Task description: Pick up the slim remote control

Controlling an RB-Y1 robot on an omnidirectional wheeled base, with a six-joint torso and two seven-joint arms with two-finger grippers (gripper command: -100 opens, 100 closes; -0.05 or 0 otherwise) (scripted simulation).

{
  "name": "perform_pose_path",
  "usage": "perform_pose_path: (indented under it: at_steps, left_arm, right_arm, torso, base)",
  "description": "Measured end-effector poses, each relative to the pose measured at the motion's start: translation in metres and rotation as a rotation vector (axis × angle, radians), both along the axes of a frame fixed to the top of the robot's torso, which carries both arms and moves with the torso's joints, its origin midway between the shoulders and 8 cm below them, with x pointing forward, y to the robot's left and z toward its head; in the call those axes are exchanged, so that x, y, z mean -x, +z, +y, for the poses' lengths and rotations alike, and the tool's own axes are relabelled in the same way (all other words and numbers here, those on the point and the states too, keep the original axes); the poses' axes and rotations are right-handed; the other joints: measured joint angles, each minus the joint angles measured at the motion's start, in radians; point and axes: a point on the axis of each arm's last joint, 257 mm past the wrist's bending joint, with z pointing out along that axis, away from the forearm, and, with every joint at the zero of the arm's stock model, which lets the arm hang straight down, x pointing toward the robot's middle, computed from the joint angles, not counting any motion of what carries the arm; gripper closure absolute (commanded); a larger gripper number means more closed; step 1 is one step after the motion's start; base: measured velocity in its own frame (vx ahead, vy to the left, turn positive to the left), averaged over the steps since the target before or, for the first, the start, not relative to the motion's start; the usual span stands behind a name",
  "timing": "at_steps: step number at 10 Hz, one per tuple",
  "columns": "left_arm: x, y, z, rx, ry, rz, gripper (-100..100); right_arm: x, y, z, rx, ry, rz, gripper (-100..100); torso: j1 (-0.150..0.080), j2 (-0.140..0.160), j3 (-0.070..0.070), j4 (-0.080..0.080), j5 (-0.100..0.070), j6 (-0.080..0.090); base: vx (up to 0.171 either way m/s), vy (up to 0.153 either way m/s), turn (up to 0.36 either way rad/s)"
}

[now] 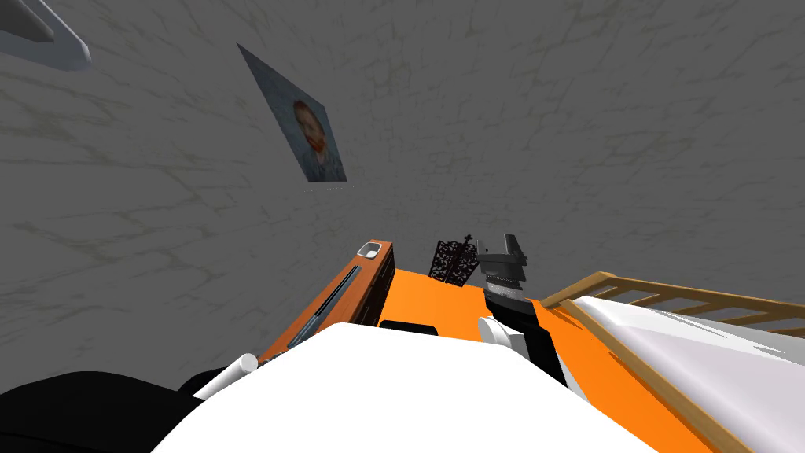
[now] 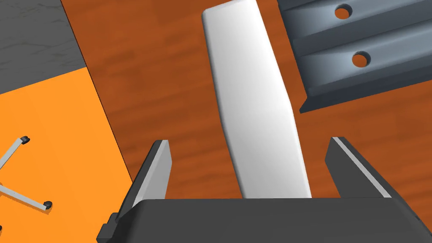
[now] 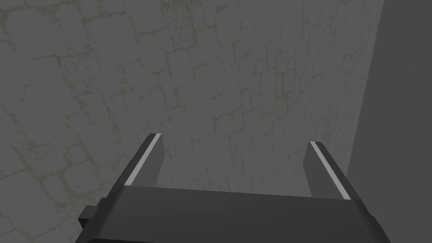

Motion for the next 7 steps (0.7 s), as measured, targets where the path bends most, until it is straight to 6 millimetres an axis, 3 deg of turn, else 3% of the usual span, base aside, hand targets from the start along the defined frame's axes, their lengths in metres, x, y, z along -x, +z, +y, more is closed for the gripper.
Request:
perform_pose_path:
  at_steps: [4, 7]
  left_arm:
    - [0.03, -0.018, -0.019, 0.113, 0.165, -0.002, -100]
    - [0.051, -0.034, -0.044, 0.207, 0.285, 0.008, -100]
  right_arm:
    - [0.0, 0.0, 0.0, 0.0, 0.0, 0.0, 0]
    - [0.0, 0.0, 0.0, 0.0, 0.0, 0.0, 0]
  torso:
    - [0.002, 0.0, 0.0, 0.0, 0.0, 0.001]
    - [0.0, 0.0, 0.0, 0.0, 0.0, 0.0]
  base:
    - [-0.014, 0.059, -0.223]
    - [-0.014, 0.049, -0.12]
